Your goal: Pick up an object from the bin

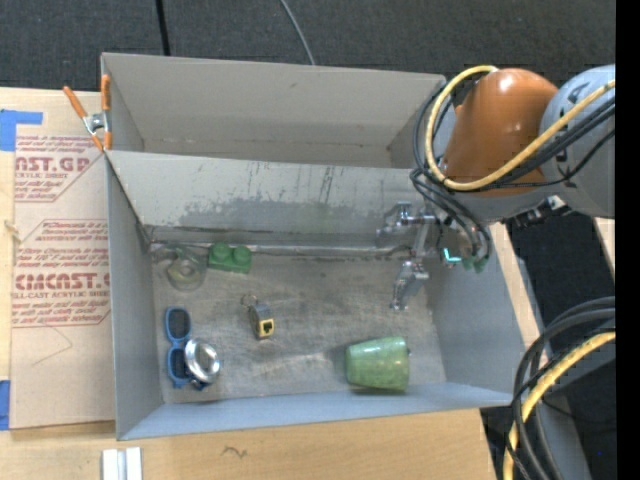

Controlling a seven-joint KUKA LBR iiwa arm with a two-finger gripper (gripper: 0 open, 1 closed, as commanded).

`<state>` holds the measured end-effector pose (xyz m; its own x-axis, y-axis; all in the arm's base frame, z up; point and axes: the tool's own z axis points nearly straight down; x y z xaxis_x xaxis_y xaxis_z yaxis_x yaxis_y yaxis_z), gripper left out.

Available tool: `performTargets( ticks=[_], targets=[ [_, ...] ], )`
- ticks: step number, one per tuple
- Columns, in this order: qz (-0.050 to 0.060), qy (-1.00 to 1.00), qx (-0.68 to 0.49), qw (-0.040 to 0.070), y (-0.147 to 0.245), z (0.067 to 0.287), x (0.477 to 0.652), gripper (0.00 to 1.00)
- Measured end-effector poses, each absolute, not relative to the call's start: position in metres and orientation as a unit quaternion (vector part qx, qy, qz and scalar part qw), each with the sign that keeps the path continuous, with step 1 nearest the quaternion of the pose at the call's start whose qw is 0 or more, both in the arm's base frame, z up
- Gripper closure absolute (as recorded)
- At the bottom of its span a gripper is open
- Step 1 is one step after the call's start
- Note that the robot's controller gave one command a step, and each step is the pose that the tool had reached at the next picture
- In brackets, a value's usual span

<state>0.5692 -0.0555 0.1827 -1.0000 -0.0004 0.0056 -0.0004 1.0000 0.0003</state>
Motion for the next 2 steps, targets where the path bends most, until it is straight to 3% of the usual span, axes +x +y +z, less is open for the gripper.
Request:
performTargets(
  ticks=[1, 2],
  targets=[
    [0.0, -1.0, 0.018, -0.013, -0.052, 0.127, 0.522, 0.0],
    [0.001, -0.993, 0.115, -0.022, -0.042, 0.123, 0.519, 0.0]
  ],
)
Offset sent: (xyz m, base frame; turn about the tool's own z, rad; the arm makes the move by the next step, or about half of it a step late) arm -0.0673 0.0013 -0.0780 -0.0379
